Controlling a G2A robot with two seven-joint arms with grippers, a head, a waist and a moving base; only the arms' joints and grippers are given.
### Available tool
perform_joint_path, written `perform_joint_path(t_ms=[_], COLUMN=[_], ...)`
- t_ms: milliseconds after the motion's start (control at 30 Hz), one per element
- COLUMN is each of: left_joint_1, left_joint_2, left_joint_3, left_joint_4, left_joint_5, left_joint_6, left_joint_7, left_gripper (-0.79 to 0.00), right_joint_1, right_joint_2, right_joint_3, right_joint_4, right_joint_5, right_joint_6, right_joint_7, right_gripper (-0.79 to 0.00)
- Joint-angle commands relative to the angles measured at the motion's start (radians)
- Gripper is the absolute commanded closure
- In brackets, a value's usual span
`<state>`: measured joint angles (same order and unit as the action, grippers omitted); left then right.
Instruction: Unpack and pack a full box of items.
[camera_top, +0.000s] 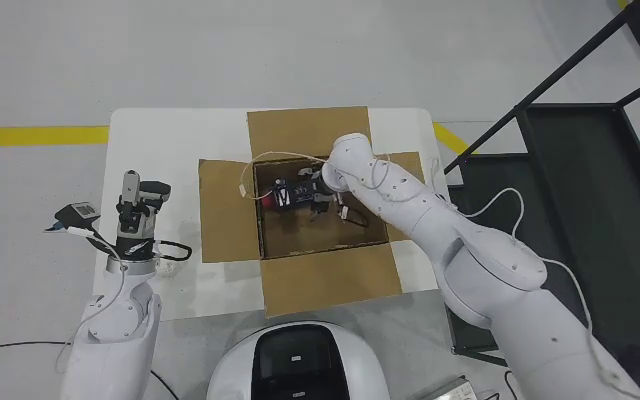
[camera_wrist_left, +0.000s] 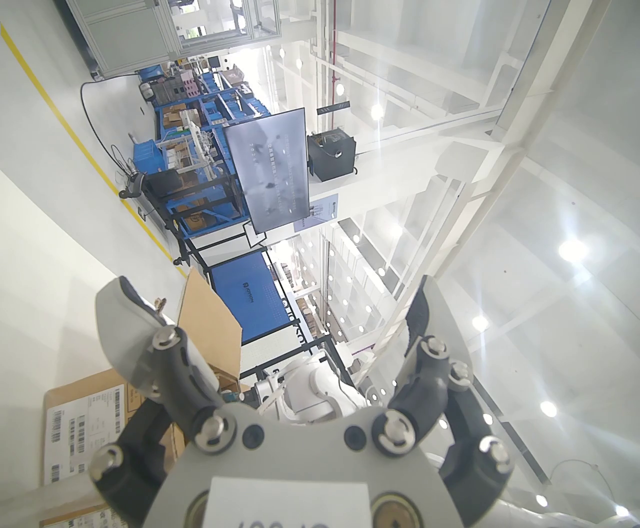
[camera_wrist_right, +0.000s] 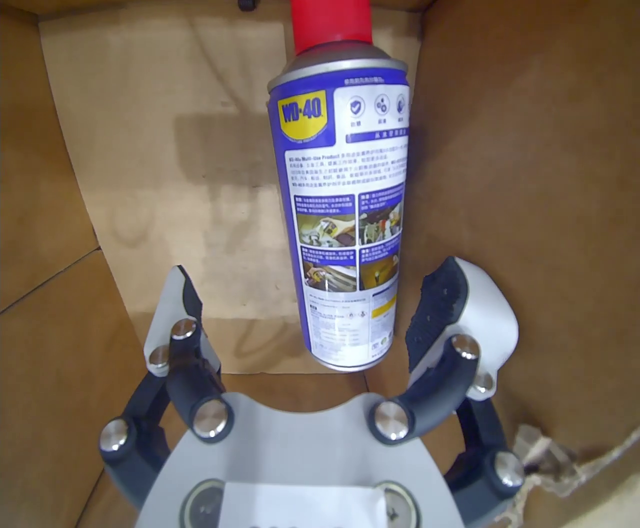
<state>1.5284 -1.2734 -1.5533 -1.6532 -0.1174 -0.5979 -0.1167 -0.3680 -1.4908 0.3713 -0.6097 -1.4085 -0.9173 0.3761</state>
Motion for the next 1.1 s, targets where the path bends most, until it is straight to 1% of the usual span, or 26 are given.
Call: perform_joint_path(t_ms=[0,267,567,667,800,833,867,933,1000,1067], left_joint_1=[0.000,0.000,0.000,0.000,0.000,0.000,0.000,0.000,0.000,0.000], left_joint_2=[0.000,0.000,0.000,0.000,0.000,0.000,0.000,0.000,0.000,0.000], left_joint_3=[0.000,0.000,0.000,0.000,0.000,0.000,0.000,0.000,0.000,0.000], left_joint_4=[0.000,0.000,0.000,0.000,0.000,0.000,0.000,0.000,0.000,0.000], left_joint_5=[0.000,0.000,0.000,0.000,0.000,0.000,0.000,0.000,0.000,0.000], left_joint_6=[0.000,0.000,0.000,0.000,0.000,0.000,0.000,0.000,0.000,0.000], left_joint_7=[0.000,0.000,0.000,0.000,0.000,0.000,0.000,0.000,0.000,0.000], left_gripper=[-0.785,-0.785,-0.785,-0.785,-0.785,-0.785,-0.785,-0.785,-0.785,-0.785], right_joint_1=[0.007,0.033,0.046,0.051,0.054,0.053,0.054,0.054,0.054,0.052], right_joint_2=[-0.020,-0.092,-0.153,-0.163,-0.169,-0.169,-0.169,-0.168,-0.166,-0.167], right_joint_3=[-0.013,-0.051,-0.063,-0.069,-0.076,-0.077,-0.076,-0.073,-0.071,-0.066], right_joint_4=[0.030,0.143,0.264,0.282,0.309,0.314,0.321,0.334,0.345,0.353], right_joint_5=[-0.010,-0.045,-0.043,-0.055,-0.076,-0.079,-0.080,-0.079,-0.079,-0.073], right_joint_6=[-0.004,-0.017,-0.040,-0.060,-0.081,-0.086,-0.090,-0.089,-0.086,-0.079], right_joint_7=[-0.016,-0.075,-0.088,-0.106,-0.128,-0.135,-0.146,-0.164,-0.176,-0.179], right_gripper=[-0.785,-0.785,-0.785,-0.785,-0.742,-0.653,-0.631,-0.646,-0.714,-0.711])
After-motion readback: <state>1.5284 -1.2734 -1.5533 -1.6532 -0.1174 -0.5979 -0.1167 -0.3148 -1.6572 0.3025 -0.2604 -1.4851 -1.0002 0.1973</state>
